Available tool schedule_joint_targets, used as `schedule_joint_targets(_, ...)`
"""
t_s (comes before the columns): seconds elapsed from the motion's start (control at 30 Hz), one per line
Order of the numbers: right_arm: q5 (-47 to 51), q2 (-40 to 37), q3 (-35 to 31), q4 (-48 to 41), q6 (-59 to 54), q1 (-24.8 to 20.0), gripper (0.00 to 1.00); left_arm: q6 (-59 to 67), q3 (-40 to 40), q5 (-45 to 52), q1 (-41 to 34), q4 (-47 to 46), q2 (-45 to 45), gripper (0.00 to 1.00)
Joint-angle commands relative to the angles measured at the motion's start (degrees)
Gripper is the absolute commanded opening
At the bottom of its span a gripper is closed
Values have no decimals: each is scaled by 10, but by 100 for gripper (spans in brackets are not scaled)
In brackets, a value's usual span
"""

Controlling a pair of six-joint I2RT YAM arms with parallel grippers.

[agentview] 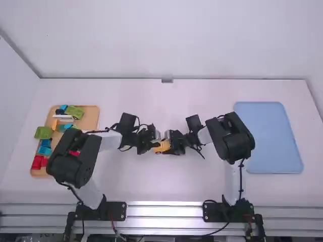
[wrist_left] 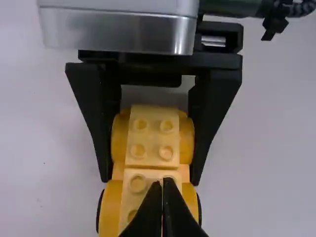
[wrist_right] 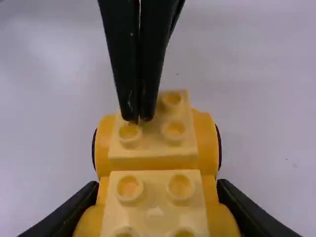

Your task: Assemble lego blocks to make yellow taxi

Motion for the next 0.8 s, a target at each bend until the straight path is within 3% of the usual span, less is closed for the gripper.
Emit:
schedule_joint_targets(0.0, 55, 12, -7, -11, 12, 3, 55, -2, -6, 4, -1, -13, 13, 2)
schedule_joint_targets(0.77, 55, 12, -7, -10, 12, 7, 55, -2, -6, 5, -9, 19, 57, 2)
